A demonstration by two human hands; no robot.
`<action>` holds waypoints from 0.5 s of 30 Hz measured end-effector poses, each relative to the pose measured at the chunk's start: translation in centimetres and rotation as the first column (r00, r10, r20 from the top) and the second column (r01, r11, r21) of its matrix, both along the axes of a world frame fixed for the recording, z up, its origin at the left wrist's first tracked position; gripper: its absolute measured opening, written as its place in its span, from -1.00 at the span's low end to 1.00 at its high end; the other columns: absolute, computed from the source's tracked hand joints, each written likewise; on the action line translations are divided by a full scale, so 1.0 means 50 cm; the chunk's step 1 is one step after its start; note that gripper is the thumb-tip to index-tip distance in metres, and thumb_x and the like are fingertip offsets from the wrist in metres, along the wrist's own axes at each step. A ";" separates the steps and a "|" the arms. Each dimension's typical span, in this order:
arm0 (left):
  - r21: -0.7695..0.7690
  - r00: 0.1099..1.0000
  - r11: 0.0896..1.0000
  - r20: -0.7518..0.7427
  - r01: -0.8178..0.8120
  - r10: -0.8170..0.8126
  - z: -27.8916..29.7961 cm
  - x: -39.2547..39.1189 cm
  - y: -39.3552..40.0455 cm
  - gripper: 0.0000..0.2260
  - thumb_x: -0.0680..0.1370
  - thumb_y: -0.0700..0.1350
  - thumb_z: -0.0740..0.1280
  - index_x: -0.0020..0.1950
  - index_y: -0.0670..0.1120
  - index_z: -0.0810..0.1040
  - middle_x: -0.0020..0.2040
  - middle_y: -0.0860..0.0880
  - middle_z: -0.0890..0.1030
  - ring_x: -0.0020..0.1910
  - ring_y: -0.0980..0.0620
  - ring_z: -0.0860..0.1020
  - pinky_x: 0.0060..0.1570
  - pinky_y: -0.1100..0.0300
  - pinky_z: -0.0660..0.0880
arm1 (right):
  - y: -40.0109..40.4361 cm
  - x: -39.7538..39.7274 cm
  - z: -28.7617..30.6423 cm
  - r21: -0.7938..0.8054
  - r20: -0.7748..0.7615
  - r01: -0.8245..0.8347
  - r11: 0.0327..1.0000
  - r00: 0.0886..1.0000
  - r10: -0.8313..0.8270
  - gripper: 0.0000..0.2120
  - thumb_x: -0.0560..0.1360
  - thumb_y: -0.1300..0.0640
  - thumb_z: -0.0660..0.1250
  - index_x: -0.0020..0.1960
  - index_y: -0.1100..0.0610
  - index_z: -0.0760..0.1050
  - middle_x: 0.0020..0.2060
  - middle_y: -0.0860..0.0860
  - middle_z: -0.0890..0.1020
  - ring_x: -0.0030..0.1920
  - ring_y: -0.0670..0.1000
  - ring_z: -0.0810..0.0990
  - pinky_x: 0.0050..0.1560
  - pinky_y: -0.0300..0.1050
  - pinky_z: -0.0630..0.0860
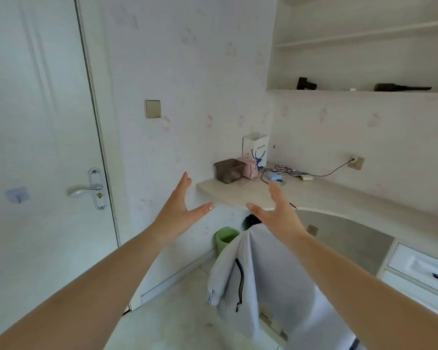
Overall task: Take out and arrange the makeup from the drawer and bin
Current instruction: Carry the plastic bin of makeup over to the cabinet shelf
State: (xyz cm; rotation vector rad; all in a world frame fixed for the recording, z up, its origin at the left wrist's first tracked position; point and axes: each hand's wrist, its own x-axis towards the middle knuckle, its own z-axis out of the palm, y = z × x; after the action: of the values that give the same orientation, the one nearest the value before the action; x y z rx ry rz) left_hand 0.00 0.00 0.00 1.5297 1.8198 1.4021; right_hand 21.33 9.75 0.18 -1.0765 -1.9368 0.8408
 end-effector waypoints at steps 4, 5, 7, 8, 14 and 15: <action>-0.011 0.997 1.000 0.081 0.018 -0.017 -0.007 -0.114 0.086 -0.12 0.44 0.13 0.40 0.55 0.12 -0.13 0.53 0.18 0.13 0.50 0.16 0.13 0.35 0.23 0.12 | 0.083 -0.115 -0.021 -0.043 -0.047 -0.006 0.999 0.999 0.004 -0.15 0.40 -0.14 0.40 0.52 0.04 0.04 0.50 0.00 0.18 0.49 -0.01 0.17 0.47 0.01 0.16; -0.011 0.995 1.000 0.096 0.024 -0.023 -0.009 -0.152 0.115 -0.13 0.44 0.13 0.41 0.55 0.12 -0.12 0.53 0.17 0.14 0.50 0.16 0.14 0.37 0.21 0.12 | 0.112 -0.152 -0.026 -0.060 -0.059 0.006 0.998 0.998 -0.009 -0.15 0.40 -0.15 0.40 0.52 0.05 0.05 0.50 0.00 0.19 0.48 -0.01 0.17 0.47 0.03 0.17; -0.014 0.992 0.999 0.124 0.040 -0.038 -0.011 -0.214 0.167 -0.15 0.44 0.11 0.41 0.55 0.12 -0.08 0.53 0.16 0.17 0.50 0.14 0.15 0.39 0.18 0.13 | 0.162 -0.212 -0.030 -0.072 -0.060 0.040 0.997 0.997 -0.044 -0.16 0.40 -0.15 0.40 0.51 0.07 0.06 0.50 0.01 0.20 0.48 0.00 0.19 0.46 0.05 0.19; -0.018 0.989 0.999 0.143 0.044 -0.041 -0.009 -0.248 0.193 -0.17 0.45 0.10 0.41 0.55 0.12 -0.05 0.52 0.16 0.18 0.50 0.13 0.16 0.38 0.18 0.14 | 0.190 -0.243 -0.032 -0.087 -0.065 0.055 0.995 0.996 -0.061 -0.17 0.40 -0.15 0.39 0.51 0.07 0.07 0.49 0.01 0.21 0.47 0.01 0.20 0.46 0.05 0.19; -0.027 0.973 0.996 0.219 0.084 -0.076 -0.022 -0.395 0.354 -0.23 0.48 0.05 0.40 0.54 0.09 0.01 0.51 0.13 0.23 0.48 0.17 0.19 0.31 0.22 0.18 | 0.329 -0.371 -0.053 -0.152 -0.094 0.109 0.982 0.988 -0.125 -0.21 0.42 -0.13 0.39 0.50 0.05 0.09 0.48 0.04 0.24 0.46 0.02 0.23 0.43 0.03 0.23; -0.033 0.968 0.995 0.236 0.092 -0.082 -0.027 -0.414 0.385 -0.23 0.48 0.05 0.40 0.55 0.09 0.00 0.50 0.13 0.24 0.48 0.17 0.20 0.30 0.21 0.19 | 0.356 -0.387 -0.058 -0.156 -0.092 0.118 0.981 0.987 -0.133 -0.21 0.42 -0.13 0.39 0.50 0.05 0.10 0.47 0.04 0.25 0.46 0.03 0.23 0.43 0.03 0.23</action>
State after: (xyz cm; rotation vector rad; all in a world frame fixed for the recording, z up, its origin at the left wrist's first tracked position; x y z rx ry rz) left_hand -20.70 19.25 -1.34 1.3425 1.6119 1.4257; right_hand 1.96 27.58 -2.75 -1.2074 -1.7238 0.9641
